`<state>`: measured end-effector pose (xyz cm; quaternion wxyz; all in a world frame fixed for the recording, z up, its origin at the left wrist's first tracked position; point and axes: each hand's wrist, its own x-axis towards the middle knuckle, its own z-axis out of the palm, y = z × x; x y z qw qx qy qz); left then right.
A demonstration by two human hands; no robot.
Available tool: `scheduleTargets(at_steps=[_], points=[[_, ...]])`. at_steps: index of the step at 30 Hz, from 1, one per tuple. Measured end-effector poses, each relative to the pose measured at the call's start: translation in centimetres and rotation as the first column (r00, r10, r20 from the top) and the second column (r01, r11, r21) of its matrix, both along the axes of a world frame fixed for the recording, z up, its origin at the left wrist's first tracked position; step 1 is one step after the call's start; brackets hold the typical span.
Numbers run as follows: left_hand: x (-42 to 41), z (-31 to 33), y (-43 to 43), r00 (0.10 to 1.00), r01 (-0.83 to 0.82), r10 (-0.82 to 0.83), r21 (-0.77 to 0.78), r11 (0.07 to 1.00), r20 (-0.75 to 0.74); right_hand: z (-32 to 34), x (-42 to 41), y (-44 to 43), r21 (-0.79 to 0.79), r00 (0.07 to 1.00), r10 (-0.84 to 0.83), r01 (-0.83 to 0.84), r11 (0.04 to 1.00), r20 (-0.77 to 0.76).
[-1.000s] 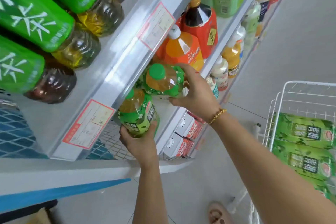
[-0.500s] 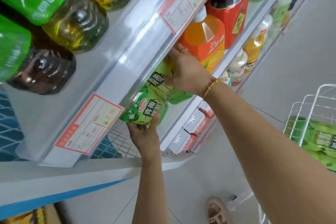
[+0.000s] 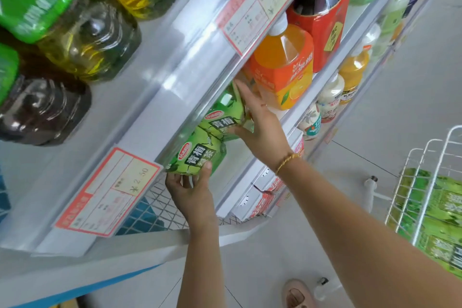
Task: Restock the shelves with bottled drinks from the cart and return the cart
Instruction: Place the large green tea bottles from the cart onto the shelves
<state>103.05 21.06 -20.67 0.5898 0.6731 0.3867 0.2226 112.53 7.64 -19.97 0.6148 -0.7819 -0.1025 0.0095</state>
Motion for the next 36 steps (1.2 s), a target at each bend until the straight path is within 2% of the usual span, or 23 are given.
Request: scheduleTargets(at_steps=[3,5,7,9,11,13,16,20,23,28,33,36], points=[[0.7,-0.1,-0.8,0.998,-0.062,0.062,0.002,0.998,0.007,-0.9,-0.7,0.8,-0.038,0.998,-0.056,0.057,0.998,0.019],[0.9,0.0,-1.1,0.996,-0.083,0.083,0.000,0.997,-0.014,-1.7,-0.8,1.1,-0.092,0.978,-0.207,0.204,0.975,-0.019],[1.0,-0.2,-1.2,0.990,-0.130,0.129,-0.010,0.991,-0.057,-2.4,-0.9,1.1,-0.075,0.911,-0.391,0.384,0.920,-0.134],[1.0,-0.3,-1.3,0.971,-0.217,0.208,-0.062,0.974,-0.117,-2.6,-1.1,1.2,-0.026,0.896,-0.423,0.424,0.905,-0.136],[0.9,-0.2,-1.7,0.956,-0.265,0.242,-0.131,0.955,-0.163,-2.7,-1.7,1.6,-0.081,0.954,-0.299,0.300,0.950,0.023],[1.2,0.1,-2.1,0.952,-0.233,0.218,-0.050,0.971,-0.214,-3.2,-2.8,2.2,-0.204,0.979,-0.105,0.141,0.969,0.177],[3.0,0.3,-2.0,0.960,-0.211,0.218,0.059,0.976,-0.174,-4.1,-3.7,2.7,-0.360,0.964,0.025,0.074,0.930,0.264],[5.1,-0.4,-2.4,0.938,-0.281,0.289,0.069,0.957,-0.190,-3.8,-3.1,2.8,-0.361,0.981,0.032,0.040,0.932,0.191],[5.5,-1.3,-2.9,0.935,-0.320,0.330,0.088,0.943,-0.133,-3.5,-2.5,2.3,-0.351,0.989,0.051,0.000,0.936,0.136],[5.4,-1.8,-2.0,0.928,-0.361,0.369,0.105,0.927,-0.061,-3.8,-1.3,0.9,-0.491,0.964,0.257,-0.190,0.850,0.073],[4.4,-1.4,-1.3,0.880,-0.469,0.472,0.057,0.881,-0.053,-3.6,-1.4,0.4,-0.534,0.952,0.306,-0.249,0.808,0.020],[4.9,-1.2,0.3,0.880,-0.470,0.471,0.041,0.882,-0.053,-3.2,-1.2,0.1,-0.528,0.944,0.329,-0.281,0.801,-0.004]])
